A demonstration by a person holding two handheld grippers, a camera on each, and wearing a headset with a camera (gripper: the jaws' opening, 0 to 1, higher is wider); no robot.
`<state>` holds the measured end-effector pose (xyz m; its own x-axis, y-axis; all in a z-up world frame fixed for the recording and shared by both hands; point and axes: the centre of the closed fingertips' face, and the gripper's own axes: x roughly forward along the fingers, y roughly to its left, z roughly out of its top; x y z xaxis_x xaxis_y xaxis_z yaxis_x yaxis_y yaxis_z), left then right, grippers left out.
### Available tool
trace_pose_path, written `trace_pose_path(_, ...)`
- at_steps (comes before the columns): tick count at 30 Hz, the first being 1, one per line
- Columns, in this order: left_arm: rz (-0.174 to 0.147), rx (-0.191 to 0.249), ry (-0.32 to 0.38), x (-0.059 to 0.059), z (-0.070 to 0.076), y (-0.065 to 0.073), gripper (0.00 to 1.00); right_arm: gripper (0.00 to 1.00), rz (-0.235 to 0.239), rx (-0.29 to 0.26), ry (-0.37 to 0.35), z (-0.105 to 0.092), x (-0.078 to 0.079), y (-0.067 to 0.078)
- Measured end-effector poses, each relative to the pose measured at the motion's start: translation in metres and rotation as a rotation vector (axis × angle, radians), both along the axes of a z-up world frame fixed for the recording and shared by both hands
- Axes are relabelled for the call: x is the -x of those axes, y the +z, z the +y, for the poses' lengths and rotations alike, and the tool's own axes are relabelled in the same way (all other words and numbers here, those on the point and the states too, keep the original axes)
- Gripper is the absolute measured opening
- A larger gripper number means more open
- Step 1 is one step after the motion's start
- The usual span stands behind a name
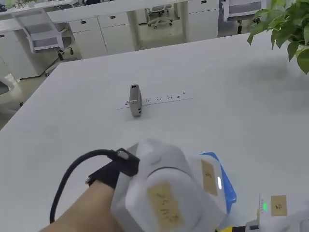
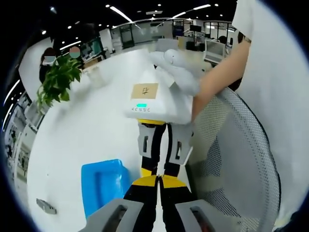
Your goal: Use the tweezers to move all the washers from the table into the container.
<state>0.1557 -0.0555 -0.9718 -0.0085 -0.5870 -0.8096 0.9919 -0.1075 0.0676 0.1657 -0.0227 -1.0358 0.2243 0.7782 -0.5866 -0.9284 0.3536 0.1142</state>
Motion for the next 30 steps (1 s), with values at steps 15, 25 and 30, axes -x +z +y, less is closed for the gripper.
trace_pose_path(15,0.144,0.345,0.484,-0.015,0.009,0.004,0.34,0.02,0.009,-0.008,-0.040,-0.008,-0.009,-0.002)
trace_pose_path(25,-0.003,0.567,0.955,-0.014,0.103,0.009,0.64,0.02,0.073,-0.070,-0.117,-0.009,-0.015,-0.001)
trace_pose_path(30,-0.059,0.680,1.073,-0.017,0.114,0.014,0.65,0.02,0.062,-0.075,-0.128,-0.008,-0.014,-0.001)
